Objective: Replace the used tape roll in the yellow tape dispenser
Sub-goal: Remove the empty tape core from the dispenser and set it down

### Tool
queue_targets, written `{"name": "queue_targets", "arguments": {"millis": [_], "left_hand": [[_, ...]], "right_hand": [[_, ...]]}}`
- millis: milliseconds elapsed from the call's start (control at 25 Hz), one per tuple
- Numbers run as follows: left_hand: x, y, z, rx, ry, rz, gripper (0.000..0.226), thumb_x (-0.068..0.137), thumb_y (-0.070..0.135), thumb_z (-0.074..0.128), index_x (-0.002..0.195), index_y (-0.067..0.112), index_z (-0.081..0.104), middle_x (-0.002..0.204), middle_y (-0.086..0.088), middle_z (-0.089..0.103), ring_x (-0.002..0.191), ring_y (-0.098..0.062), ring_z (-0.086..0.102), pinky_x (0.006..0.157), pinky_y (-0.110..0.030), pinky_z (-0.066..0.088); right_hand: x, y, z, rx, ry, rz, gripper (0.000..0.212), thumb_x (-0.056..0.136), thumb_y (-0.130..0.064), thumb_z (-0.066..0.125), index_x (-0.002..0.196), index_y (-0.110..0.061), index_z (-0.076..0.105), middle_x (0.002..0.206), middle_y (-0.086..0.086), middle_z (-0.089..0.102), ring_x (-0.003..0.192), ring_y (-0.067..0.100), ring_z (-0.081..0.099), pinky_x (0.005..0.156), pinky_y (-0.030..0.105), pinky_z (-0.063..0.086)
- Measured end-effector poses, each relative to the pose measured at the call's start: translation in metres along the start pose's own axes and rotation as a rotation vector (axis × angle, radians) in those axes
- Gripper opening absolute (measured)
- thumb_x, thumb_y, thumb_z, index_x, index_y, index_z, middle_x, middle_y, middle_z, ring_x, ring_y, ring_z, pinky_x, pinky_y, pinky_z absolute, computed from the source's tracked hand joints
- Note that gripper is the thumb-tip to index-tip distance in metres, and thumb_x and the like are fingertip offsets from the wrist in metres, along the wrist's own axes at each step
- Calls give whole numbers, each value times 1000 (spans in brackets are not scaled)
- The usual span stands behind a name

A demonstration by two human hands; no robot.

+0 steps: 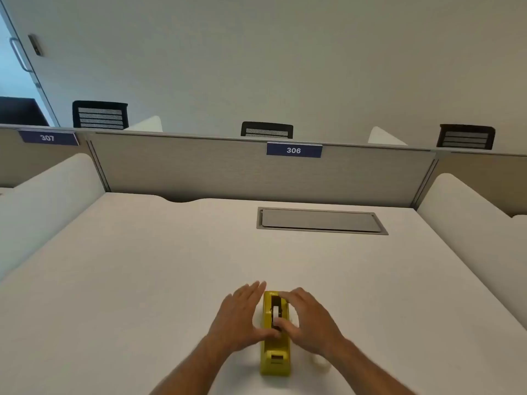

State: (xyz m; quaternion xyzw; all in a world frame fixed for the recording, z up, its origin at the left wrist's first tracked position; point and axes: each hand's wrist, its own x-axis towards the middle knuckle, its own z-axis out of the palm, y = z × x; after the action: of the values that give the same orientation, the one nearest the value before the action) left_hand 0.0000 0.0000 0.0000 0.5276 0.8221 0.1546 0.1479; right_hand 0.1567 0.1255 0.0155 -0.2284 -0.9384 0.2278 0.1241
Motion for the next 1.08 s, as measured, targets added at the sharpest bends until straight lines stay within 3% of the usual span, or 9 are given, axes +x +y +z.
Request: {"name": "queue_targets", "arguments": {"millis": [240,640,1080], "left_hand": [[-7,-1,14,-12,-14,-21,113,60,90,47,153,39,9,164,13,15,151,-15,14,123,-43,20],[-4,1,11,-2,-37,-36,112,61,83,61,153,38,13,161,18,22,150,-15,16,121,-42,22],[-4,2,11,-64,-44,-58,114,60,79,67,152,39,14,160,17,24,149,-14,18,119,-36,25]], "right_hand": [[3,-7,2,-83,-84,12,63,81,-63,58,137,-38,44,118,-9,48,104,7,48,78,16,43],[9,-9,4,-34,-61,71,48,76,-48,66,121,-32,62,108,-10,49,98,7,51,78,22,51],[19,-13,5,60,-40,149,43,70,-34,74,112,-34,66,101,-11,52,94,7,54,77,26,55]]}}
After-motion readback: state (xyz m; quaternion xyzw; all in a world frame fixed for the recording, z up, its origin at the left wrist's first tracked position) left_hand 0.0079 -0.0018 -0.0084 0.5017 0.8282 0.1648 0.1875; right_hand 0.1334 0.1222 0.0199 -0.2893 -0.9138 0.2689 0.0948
